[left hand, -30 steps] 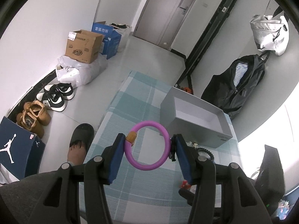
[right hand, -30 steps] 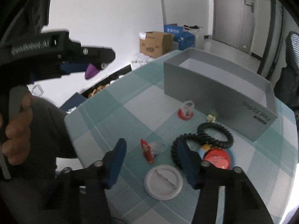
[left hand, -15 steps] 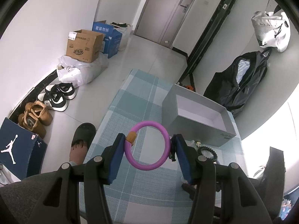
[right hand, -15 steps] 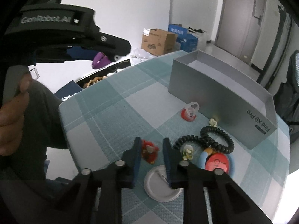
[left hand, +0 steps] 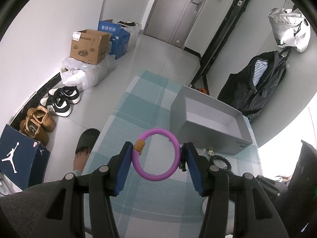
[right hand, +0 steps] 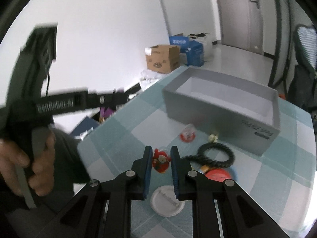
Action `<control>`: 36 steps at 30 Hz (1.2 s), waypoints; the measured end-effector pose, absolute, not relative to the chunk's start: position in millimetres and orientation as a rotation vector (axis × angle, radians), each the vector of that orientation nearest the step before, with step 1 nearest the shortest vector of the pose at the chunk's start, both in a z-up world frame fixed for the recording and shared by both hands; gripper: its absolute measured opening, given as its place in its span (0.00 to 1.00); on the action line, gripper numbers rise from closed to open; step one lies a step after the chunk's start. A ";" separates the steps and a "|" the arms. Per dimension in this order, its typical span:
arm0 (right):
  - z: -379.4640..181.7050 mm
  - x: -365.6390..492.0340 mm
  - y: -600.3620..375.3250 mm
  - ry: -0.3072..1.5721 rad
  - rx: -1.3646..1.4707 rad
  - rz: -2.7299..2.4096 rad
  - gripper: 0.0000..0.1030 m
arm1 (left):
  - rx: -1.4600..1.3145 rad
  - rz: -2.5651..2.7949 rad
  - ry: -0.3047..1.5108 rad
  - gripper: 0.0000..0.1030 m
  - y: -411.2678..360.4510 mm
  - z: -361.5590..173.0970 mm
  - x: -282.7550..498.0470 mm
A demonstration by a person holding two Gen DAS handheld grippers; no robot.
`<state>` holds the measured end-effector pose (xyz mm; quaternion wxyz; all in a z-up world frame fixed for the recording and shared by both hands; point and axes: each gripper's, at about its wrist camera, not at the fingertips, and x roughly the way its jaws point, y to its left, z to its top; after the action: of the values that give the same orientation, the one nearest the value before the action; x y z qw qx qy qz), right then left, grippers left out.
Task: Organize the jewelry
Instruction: 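Carry the pink ring and red figure into the gray box and open both tools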
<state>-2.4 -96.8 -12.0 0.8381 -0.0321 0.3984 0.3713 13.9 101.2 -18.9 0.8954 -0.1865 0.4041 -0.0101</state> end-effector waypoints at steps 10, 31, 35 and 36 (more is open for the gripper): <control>37.6 50.7 -150.3 0.757 0.096 0.715 0.17 | -0.280 -0.124 0.847 0.47 65.4 8.9 58.2; 9.2 143.4 -164.5 0.893 0.186 0.746 0.17 | -0.204 -0.258 0.991 0.47 29.8 -26.6 128.2; 0.5 151.6 -164.6 0.923 0.210 0.740 0.17 | -0.211 -0.269 0.992 0.47 28.8 -28.8 133.9; -0.6 152.6 -164.7 0.928 0.214 0.740 0.17 | -0.204 -0.273 0.989 0.47 27.9 -28.8 135.0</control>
<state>152.6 -164.7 -0.6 0.8236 0.1004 0.4365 0.3479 135.0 27.9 -28.8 0.8663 -0.0974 0.4724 -0.1302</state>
